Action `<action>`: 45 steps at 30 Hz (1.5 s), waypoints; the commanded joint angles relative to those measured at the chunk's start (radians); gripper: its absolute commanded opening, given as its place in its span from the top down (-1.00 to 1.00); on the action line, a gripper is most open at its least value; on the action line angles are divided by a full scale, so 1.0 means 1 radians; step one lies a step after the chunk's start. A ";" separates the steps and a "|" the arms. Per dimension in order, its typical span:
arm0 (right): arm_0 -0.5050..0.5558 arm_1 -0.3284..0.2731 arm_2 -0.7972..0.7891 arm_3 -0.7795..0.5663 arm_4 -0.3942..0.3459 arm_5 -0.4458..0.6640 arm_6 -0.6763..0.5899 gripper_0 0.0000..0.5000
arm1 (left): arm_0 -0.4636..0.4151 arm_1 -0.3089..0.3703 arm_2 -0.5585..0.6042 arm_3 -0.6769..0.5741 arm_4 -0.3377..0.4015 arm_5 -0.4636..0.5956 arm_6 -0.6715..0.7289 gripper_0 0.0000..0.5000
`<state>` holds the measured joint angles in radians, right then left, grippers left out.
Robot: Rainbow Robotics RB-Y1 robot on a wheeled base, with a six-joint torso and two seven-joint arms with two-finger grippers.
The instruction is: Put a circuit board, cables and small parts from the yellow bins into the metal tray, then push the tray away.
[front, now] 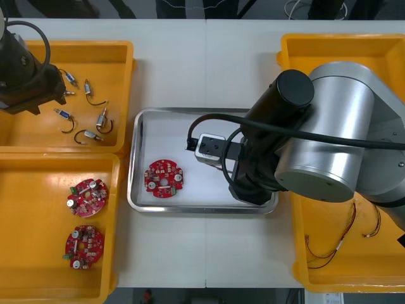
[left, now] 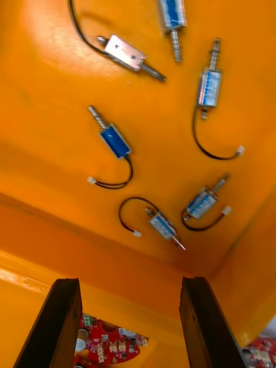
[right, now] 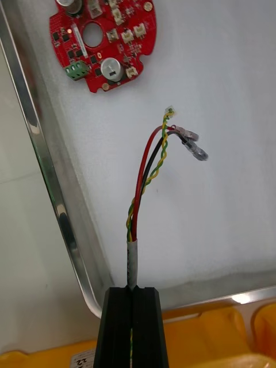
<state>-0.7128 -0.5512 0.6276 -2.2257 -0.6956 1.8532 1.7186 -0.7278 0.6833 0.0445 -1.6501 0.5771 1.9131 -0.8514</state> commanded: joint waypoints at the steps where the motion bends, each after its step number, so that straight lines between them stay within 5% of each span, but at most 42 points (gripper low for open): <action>1: -0.033 0.030 0.024 0.034 0.010 -0.042 0.059 1.00 | -0.099 0.042 0.023 0.098 -0.039 -0.017 0.020 -1.00; 15: -0.033 0.030 0.161 0.192 0.096 -0.192 0.125 1.00 | -0.262 0.042 -0.038 0.472 -0.083 -0.255 0.011 -1.00; 39: -0.023 0.034 0.213 0.347 0.081 -0.319 0.099 1.00 | -0.424 -0.041 -0.041 0.923 -0.121 -0.574 0.054 -1.00; 41: -0.023 0.034 0.215 0.347 0.084 -0.319 0.096 0.76 | -0.433 -0.050 -0.041 0.958 -0.118 -0.612 0.058 -1.00; 42: -0.023 0.037 0.213 0.347 0.088 -0.319 0.093 0.06 | -0.438 -0.059 -0.041 0.987 -0.118 -0.645 0.060 -1.00; 45: -0.023 0.039 0.213 0.347 0.091 -0.321 0.088 -0.67 | -0.441 -0.071 -0.052 1.015 -0.118 -0.689 0.063 -1.00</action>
<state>-0.7146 -0.5346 0.8275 -1.8688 -0.6080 1.5434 1.8174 -1.1067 0.6344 0.0135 -0.6518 0.4653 1.2648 -0.8514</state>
